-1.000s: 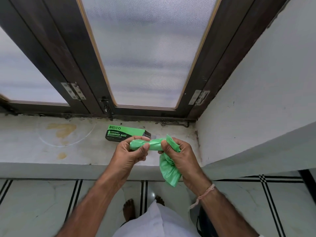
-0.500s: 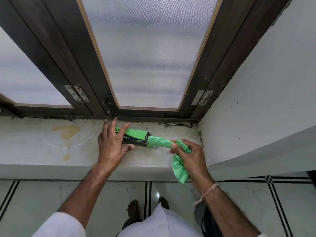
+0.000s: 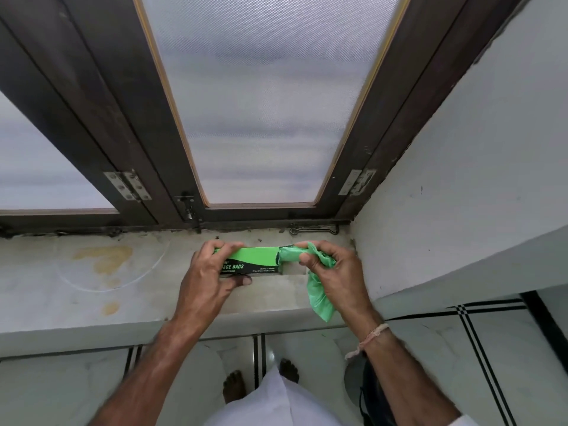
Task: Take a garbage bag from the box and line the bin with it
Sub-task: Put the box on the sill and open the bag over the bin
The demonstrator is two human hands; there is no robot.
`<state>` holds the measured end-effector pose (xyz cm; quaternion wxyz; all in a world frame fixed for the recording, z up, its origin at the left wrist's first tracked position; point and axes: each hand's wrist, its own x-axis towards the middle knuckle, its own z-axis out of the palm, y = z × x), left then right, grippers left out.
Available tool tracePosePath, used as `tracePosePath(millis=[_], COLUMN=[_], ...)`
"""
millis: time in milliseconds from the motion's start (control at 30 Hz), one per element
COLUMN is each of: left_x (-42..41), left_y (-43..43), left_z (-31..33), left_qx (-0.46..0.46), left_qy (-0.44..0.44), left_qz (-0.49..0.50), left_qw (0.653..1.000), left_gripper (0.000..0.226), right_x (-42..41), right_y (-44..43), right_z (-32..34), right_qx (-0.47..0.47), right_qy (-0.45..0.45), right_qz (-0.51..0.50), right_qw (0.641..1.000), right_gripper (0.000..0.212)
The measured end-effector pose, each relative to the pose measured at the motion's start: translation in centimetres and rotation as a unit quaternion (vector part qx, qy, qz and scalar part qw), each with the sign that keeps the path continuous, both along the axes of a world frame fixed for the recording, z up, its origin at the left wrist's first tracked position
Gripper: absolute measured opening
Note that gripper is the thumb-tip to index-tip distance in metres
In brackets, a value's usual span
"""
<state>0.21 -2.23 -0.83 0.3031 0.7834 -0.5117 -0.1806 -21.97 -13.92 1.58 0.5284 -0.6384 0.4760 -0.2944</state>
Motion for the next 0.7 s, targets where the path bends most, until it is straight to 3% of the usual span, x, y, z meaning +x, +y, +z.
tracePosePath(millis=[200,367,467,700], left_x=[-0.4,-0.8,-1.1,-0.4], left_y=[-0.1,0.1,0.4,0.9], left_z=[0.7,0.9,0.8,0.6], left_qx=[-0.028,-0.056,-0.076,-0.07], left_qy=[0.034,0.078,0.115,0.147], left_qz=[-0.02,-0.006,0.002,0.017], left_qw=[0.999,0.995,0.99,0.986], left_gripper=[0.065,0.067,0.064,0.063], right_x=[1.2,2.0,2.2,0.8], right_y=[1.5,2.7,2.8,2.6], right_z=[0.6,0.6,0.7,1.6], right_qx=[0.04,0.001,-0.028,-0.071], right_qy=[0.0,-0.023,-0.046,-0.001], right_qz=[0.1,-0.02,0.018,-0.017], right_qw=[0.994,1.0,0.998,0.997], right_gripper=[0.029,0.028,0.025,0.059])
